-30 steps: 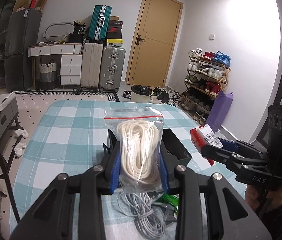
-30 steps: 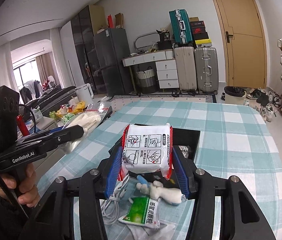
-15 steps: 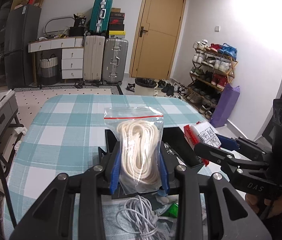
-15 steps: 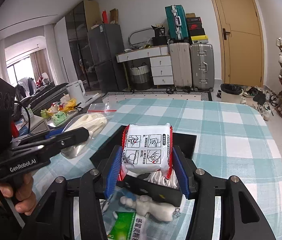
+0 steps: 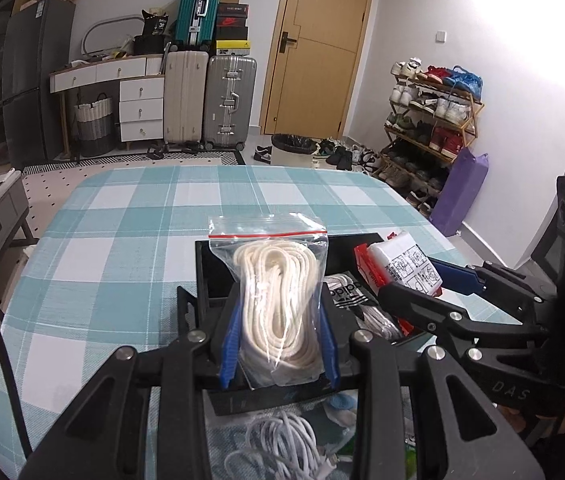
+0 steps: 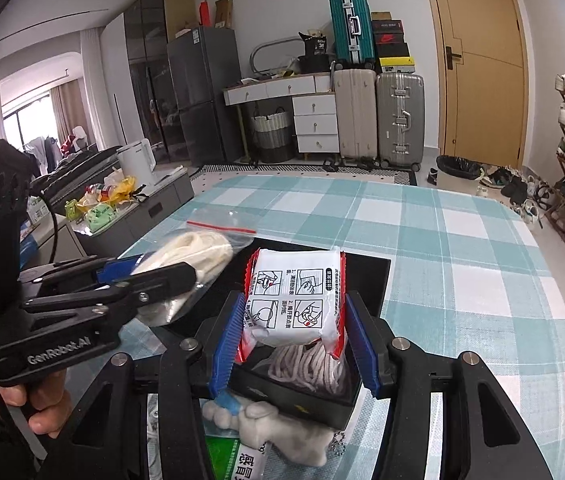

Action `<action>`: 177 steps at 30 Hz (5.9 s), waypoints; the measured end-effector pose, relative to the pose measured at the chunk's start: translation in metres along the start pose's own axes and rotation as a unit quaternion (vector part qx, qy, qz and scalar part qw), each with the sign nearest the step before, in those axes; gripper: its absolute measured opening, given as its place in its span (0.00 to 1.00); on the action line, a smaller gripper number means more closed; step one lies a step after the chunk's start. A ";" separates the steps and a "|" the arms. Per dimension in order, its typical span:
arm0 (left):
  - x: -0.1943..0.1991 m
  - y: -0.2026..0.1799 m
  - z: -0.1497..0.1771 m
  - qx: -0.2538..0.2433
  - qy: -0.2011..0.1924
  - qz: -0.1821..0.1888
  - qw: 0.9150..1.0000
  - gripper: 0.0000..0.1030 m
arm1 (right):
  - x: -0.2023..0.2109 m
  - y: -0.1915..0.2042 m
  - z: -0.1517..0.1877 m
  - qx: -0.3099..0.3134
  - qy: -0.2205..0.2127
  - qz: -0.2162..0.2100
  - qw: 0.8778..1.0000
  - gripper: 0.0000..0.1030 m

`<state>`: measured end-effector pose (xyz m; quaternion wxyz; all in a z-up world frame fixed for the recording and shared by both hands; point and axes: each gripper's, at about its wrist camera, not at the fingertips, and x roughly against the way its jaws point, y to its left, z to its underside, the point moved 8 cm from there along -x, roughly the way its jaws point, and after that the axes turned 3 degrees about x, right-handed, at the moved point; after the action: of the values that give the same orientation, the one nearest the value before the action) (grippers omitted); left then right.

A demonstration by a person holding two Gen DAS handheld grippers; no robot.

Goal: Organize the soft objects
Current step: 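Lower both items into the black box and open both tools, then move both tools toward the white cable coil and green medicine packet, then grasp the green medicine packet with the right tool while the left tool grasps the white cable coil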

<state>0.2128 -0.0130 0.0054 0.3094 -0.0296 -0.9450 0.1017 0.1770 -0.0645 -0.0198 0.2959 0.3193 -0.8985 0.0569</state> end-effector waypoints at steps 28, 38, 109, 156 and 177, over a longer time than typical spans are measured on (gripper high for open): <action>-0.016 -0.009 0.027 -0.029 0.050 -0.011 0.998 0.31 | -0.022 0.000 0.022 0.044 0.058 0.003 0.997 0.50; -0.002 -0.008 0.026 -0.038 0.045 -0.016 0.998 0.51 | 0.000 0.003 0.022 0.049 0.034 0.009 0.998 0.66; 0.061 0.028 0.108 0.014 0.040 -0.051 0.998 1.00 | 0.042 0.069 0.117 0.052 0.112 -0.076 0.989 0.99; 0.059 0.027 0.114 0.007 0.059 -0.059 0.996 1.00 | 0.047 0.070 0.107 0.036 0.079 -0.117 0.989 0.51; 0.037 -0.007 0.131 -0.029 0.118 -0.049 0.991 0.77 | 0.079 0.055 0.079 0.014 -0.004 -0.114 0.993 0.51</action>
<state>0.1058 -0.0379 -0.0753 0.4219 -0.0044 -0.9049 0.0552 0.0549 -0.0869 -0.0347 0.2920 0.4241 -0.8566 0.0338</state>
